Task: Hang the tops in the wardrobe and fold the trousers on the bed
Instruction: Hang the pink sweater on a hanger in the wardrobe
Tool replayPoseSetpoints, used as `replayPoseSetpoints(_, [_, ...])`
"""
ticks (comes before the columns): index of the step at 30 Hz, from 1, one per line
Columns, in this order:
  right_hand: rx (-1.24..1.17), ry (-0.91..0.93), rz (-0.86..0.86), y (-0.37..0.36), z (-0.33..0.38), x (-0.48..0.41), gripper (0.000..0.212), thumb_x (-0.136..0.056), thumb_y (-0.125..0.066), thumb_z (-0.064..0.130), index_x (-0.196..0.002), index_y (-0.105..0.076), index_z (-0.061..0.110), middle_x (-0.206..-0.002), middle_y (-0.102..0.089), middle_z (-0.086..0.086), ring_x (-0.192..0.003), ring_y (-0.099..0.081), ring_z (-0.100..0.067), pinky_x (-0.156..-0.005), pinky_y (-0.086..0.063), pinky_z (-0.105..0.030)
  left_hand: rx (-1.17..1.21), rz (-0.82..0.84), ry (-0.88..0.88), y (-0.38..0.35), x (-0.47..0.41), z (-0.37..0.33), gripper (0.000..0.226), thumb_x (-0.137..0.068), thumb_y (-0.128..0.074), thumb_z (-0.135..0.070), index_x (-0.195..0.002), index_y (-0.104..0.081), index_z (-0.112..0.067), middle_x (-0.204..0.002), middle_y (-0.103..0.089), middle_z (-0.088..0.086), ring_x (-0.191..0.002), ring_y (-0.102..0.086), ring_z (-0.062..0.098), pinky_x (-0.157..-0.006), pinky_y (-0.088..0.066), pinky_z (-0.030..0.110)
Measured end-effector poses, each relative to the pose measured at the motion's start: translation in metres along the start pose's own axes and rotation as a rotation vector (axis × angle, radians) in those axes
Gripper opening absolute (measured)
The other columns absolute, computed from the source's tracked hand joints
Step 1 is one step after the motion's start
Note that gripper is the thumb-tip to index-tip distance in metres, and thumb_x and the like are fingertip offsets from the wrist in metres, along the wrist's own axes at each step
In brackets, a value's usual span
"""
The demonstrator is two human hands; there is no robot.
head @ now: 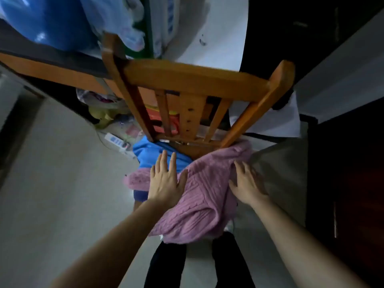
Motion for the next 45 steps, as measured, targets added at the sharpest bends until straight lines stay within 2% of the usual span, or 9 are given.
replayPoseSetpoints(8, [-0.283, 0.002, 0.131, -0.133, -0.029, -0.055, 0.072, -0.099, -0.051, 0.036, -0.158, -0.016, 0.014, -0.157, -0.032, -0.019, -0.138, -0.038, -0.039, -0.110, -0.037, -0.044, 0.067, 0.059, 0.114, -0.148, -0.061, -0.003, 0.071, -0.099, -0.046, -0.043, -0.154, -0.021, -0.005, -0.159, -0.023, 0.019, -0.148, -0.019, 0.033, -0.119, -0.016, 0.044])
replayPoseSetpoints(16, [-0.503, -0.034, 0.137, -0.165, -0.046, -0.044, 0.055, -0.094, -0.060, 0.026, -0.145, -0.043, 0.015, -0.142, -0.048, -0.019, -0.127, -0.047, -0.039, -0.103, -0.042, -0.044, 0.096, 0.066, 0.044, -0.161, -0.046, -0.009, 0.044, -0.072, -0.076, -0.024, -0.114, -0.067, -0.012, -0.100, -0.064, 0.016, -0.098, -0.059, 0.037, -0.081, -0.042, 0.040])
replayPoseSetpoints(22, [-0.554, -0.201, -0.169, -0.109, -0.058, -0.076, 0.082, -0.089, -0.064, 0.018, -0.156, -0.017, 0.008, -0.159, -0.019, -0.023, -0.146, -0.025, -0.038, -0.115, -0.032, -0.044, -0.016, -0.077, -0.137, -0.132, -0.005, -0.008, 0.030, -0.061, -0.063, -0.014, -0.088, -0.074, -0.007, -0.074, -0.055, 0.016, -0.071, -0.057, 0.037, -0.062, -0.044, 0.038])
replayPoseSetpoints(25, [-0.444, -0.208, -0.225, -0.084, -0.060, -0.099, 0.099, -0.085, -0.072, 0.020, -0.159, -0.006, 0.015, -0.164, -0.001, -0.020, -0.152, -0.008, -0.036, -0.121, -0.023, -0.045, -0.125, -0.135, -0.172, -0.123, 0.015, 0.016, 0.032, -0.060, -0.073, -0.020, -0.089, -0.075, -0.007, -0.075, -0.053, 0.017, -0.070, -0.056, 0.037, -0.062, -0.046, 0.040])
replayPoseSetpoints(28, [-0.232, -0.117, -0.001, -0.088, -0.052, -0.115, 0.103, -0.081, -0.075, 0.043, -0.158, -0.012, 0.015, -0.162, -0.015, -0.021, -0.150, -0.015, -0.039, -0.122, -0.018, -0.048, -0.213, -0.148, -0.026, -0.113, 0.025, 0.057, 0.035, -0.065, -0.070, -0.035, -0.082, -0.067, -0.004, -0.080, -0.054, 0.021, -0.076, -0.056, 0.039, -0.064, -0.043, 0.041])
replayPoseSetpoints(31, [-0.270, -0.008, 0.167, -0.104, -0.027, -0.104, 0.070, -0.084, -0.068, 0.054, -0.138, -0.051, 0.013, -0.134, -0.059, -0.019, -0.120, -0.057, -0.036, -0.090, -0.045, -0.037, -0.234, -0.118, 0.261, -0.108, 0.030, 0.099, 0.032, -0.064, -0.057, -0.027, -0.086, -0.061, -0.003, -0.093, -0.054, 0.026, -0.090, -0.052, 0.043, -0.073, -0.042, 0.047])
replayPoseSetpoints(34, [-0.207, 0.278, 0.018, -0.121, 0.012, -0.063, 0.031, -0.090, -0.061, 0.044, -0.106, -0.061, 0.018, -0.108, -0.068, -0.014, -0.097, -0.064, -0.038, -0.075, -0.047, -0.039, -0.215, -0.045, 0.483, -0.114, 0.041, 0.121, 0.035, -0.070, -0.069, -0.017, -0.101, -0.059, -0.004, -0.109, -0.051, 0.026, -0.104, -0.048, 0.044, -0.085, -0.041, 0.051])
replayPoseSetpoints(40, [-0.045, 0.522, 0.256, -0.180, 0.033, -0.006, 0.049, -0.085, -0.058, 0.007, -0.131, -0.056, 0.025, -0.135, -0.045, -0.015, -0.118, -0.051, -0.039, -0.092, -0.045, -0.044, -0.147, 0.110, 0.340, -0.143, 0.049, 0.102, 0.044, -0.085, -0.063, -0.020, -0.126, -0.055, -0.009, -0.127, -0.051, 0.021, -0.116, -0.047, 0.041, -0.098, -0.035, 0.048])
replayPoseSetpoints(45, [-0.036, 0.531, 0.210, -0.170, 0.025, -0.008, 0.040, -0.084, -0.060, 0.013, -0.124, -0.059, 0.017, -0.128, -0.049, -0.017, -0.116, -0.052, -0.041, -0.097, -0.044, -0.049, 0.018, 0.025, 0.223, -0.148, 0.031, 0.062, 0.048, -0.083, -0.060, -0.013, -0.130, -0.055, -0.010, -0.132, -0.051, 0.019, -0.118, -0.047, 0.040, -0.098, -0.037, 0.049])
Point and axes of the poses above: each hand's wrist, its own x-axis away from the middle knuckle, its own y-axis out of the back of the hand, z = x × y, the point moved 4 cm from there along -x, towards the middle knuckle
